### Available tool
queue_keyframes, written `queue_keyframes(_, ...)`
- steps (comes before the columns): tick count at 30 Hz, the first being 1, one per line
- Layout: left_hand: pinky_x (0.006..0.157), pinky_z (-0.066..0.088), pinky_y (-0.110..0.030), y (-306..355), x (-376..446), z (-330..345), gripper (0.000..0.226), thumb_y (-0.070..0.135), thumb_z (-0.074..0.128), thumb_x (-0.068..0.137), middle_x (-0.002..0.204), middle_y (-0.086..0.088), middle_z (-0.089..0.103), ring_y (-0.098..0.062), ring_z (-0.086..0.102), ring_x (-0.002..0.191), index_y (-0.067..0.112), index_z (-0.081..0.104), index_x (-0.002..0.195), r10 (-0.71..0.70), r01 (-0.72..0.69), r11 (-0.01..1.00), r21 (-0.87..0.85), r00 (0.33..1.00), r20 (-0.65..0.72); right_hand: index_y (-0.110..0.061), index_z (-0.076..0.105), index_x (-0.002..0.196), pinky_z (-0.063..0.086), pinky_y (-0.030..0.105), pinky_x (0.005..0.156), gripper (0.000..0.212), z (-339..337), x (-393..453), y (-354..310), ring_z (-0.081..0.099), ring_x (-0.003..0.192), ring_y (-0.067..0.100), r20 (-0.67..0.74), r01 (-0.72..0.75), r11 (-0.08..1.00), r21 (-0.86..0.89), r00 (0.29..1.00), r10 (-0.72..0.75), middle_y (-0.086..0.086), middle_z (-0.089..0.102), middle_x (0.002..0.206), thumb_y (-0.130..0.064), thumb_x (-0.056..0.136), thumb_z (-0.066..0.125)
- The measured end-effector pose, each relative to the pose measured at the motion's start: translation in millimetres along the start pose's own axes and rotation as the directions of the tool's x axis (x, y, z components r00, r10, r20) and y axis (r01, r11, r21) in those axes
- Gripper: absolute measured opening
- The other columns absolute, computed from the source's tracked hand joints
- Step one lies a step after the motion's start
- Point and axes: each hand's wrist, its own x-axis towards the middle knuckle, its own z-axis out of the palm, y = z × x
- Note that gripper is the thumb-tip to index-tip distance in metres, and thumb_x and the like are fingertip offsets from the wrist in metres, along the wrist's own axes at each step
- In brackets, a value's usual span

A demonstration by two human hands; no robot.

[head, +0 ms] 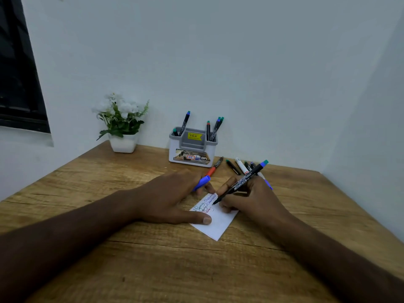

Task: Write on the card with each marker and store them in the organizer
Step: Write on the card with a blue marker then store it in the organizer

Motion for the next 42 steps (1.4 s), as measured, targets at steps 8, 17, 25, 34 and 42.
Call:
queue_keyframes(8, 0.072, 0.033, -0.015, -11, 1, 6, 0.037, 0.080, 0.061, 0.082, 0.102, 0.031, 0.043, 0.012, 0.041, 0.099, 0.064, 0.033, 0.100, -0.013, 0.012, 0.999, 0.050, 1.000, 0.018, -0.018, 0.079, 0.083, 0.062, 0.029, 0.070, 0.010, 2, 2, 4, 0.076, 0.070, 0.014, -0.036, 0.059, 0.995, -0.081, 0.997, -0.062, 0.005, 0.082, 0.082, -0.008, 0.087, 0.080)
queue_keyframes(17, 0.085, 0.047, -0.028, -17, 4, 9, 0.051, 0.080, 0.060, 0.082, 0.111, 0.015, 0.051, -0.002, 0.047, 0.099, 0.038, 0.044, 0.107, -0.006, 0.004, 0.999, 0.046, 0.999, 0.043, -0.018, 0.080, 0.085, 0.062, 0.037, 0.072, 0.008, 0, 5, 8, 0.075, 0.075, 0.019, -0.019, 0.050, 0.998, -0.043, 0.999, -0.051, 0.006, 0.081, 0.082, -0.011, 0.089, 0.079)
queue_keyframes(25, 0.076, 0.035, -0.017, -22, 4, 7, 0.038, 0.075, 0.058, 0.088, 0.104, 0.028, 0.042, 0.008, 0.042, 0.098, 0.046, 0.038, 0.103, 0.006, -0.006, 1.000, 0.000, 0.995, 0.098, -0.008, 0.081, 0.089, 0.063, 0.036, 0.084, 0.015, -3, 8, 12, 0.078, 0.083, 0.022, -0.013, 0.029, 0.995, 0.097, 1.000, -0.028, 0.012, 0.082, 0.085, 0.004, 0.086, 0.072)
queue_keyframes(34, 0.089, 0.047, -0.027, -30, 3, 6, 0.044, 0.071, 0.064, 0.085, 0.112, 0.024, 0.050, 0.001, 0.048, 0.102, 0.040, 0.047, 0.112, -0.029, 0.043, 0.992, -0.115, 0.992, 0.120, -0.005, 0.081, 0.099, 0.060, 0.027, 0.067, 0.012, -1, 7, 12, 0.074, 0.073, 0.024, -0.026, 0.071, 0.985, 0.155, 0.997, -0.068, 0.013, 0.080, 0.082, -0.013, 0.099, 0.073)
queue_keyframes(42, 0.086, 0.046, -0.026, -28, 6, 9, 0.050, 0.082, 0.058, 0.081, 0.114, 0.021, 0.049, 0.003, 0.046, 0.103, 0.045, 0.043, 0.112, -0.039, 0.042, 0.999, -0.024, 0.991, 0.126, -0.002, 0.076, 0.101, 0.061, 0.030, 0.063, 0.007, -3, 8, 14, 0.072, 0.065, 0.023, -0.004, 0.063, 0.987, 0.146, 0.998, -0.063, 0.015, 0.079, 0.078, 0.000, 0.095, 0.072)
